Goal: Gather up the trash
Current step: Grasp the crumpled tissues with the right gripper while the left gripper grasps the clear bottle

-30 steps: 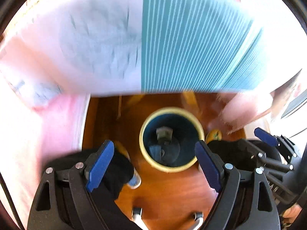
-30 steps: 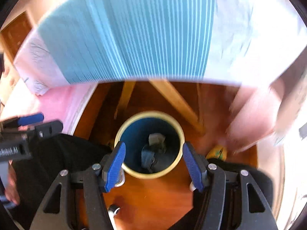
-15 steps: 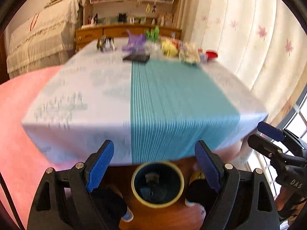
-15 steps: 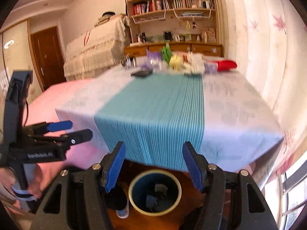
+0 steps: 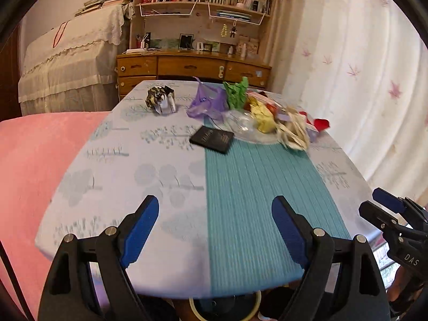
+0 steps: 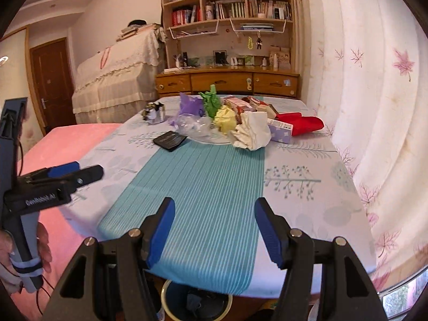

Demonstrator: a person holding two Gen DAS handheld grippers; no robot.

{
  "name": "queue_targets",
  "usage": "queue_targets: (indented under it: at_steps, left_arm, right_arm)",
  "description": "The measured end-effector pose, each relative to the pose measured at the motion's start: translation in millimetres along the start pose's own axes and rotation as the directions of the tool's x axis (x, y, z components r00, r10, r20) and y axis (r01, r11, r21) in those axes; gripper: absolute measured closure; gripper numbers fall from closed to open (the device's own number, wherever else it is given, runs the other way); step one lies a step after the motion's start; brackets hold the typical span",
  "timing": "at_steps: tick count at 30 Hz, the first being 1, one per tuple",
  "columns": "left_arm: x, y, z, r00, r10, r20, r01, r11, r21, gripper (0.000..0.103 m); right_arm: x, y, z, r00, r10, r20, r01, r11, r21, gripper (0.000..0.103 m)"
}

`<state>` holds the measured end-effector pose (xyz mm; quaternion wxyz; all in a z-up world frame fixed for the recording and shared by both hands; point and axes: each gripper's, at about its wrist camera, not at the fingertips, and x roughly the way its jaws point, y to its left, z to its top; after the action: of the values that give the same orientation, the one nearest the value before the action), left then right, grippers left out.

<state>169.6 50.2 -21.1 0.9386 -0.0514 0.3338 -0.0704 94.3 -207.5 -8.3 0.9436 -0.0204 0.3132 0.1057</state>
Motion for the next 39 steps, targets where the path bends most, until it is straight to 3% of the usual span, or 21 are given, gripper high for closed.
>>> queue_targets:
  at_steps: [15, 22, 29, 30, 31, 33, 36, 39]
  left_arm:
    - [101.1, 10.3, 72.0, 0.984, -0.010, -0.176, 0.017, 0.999, 0.039, 0.018]
    - [135.7, -1.3, 92.6, 0.973, -0.078, -0.216, 0.087, 0.996, 0.029, 0.018]
    - [172.6, -26.0, 114.4, 0.943, -0.167, -0.289, 0.177, 0.984, 0.009, 0.018]
    - [177.0, -27.4, 117.1, 0.938, -0.177, -0.297, 0.186, 0.983, 0.000, 0.018]
    - [181.6, -28.9, 119.8, 0.933, -0.190, -0.305, 0.196, 0.981, -0.010, 0.018]
    - [191.7, -30.4, 125.2, 0.922, -0.215, -0.322, 0.215, 0.976, -0.037, 0.018]
    - [203.7, -31.2, 131.1, 0.903, -0.255, -0.346, 0.242, 0.967, -0.081, 0.018]
    - [214.5, -29.0, 134.3, 0.882, -0.288, -0.374, 0.259, 0.957, -0.127, 0.018]
  right_arm:
    - [112.9, -57.5, 70.3, 0.994, -0.026, -0.107, 0.040, 0.990, 0.138, 0.041]
    - [162.9, -61.2, 96.0, 0.990, -0.034, -0.135, 0.056, 0.985, 0.162, 0.041]
    - [196.2, -63.6, 100.9, 0.981, -0.054, -0.186, 0.087, 0.982, 0.170, 0.041]
    - [196.9, -64.7, 100.3, 0.981, -0.053, -0.185, 0.085, 0.981, 0.172, 0.046]
    - [197.7, -65.7, 99.9, 0.981, -0.056, -0.187, 0.088, 0.982, 0.170, 0.060]
    - [196.0, -67.9, 98.5, 0.982, -0.057, -0.177, 0.086, 0.983, 0.161, 0.064]
    - [190.3, -68.0, 97.2, 0.985, -0.065, -0.161, 0.089, 0.985, 0.150, 0.081]
    - [187.3, -70.0, 96.6, 0.986, -0.069, -0.154, 0.092, 0.985, 0.147, 0.087]
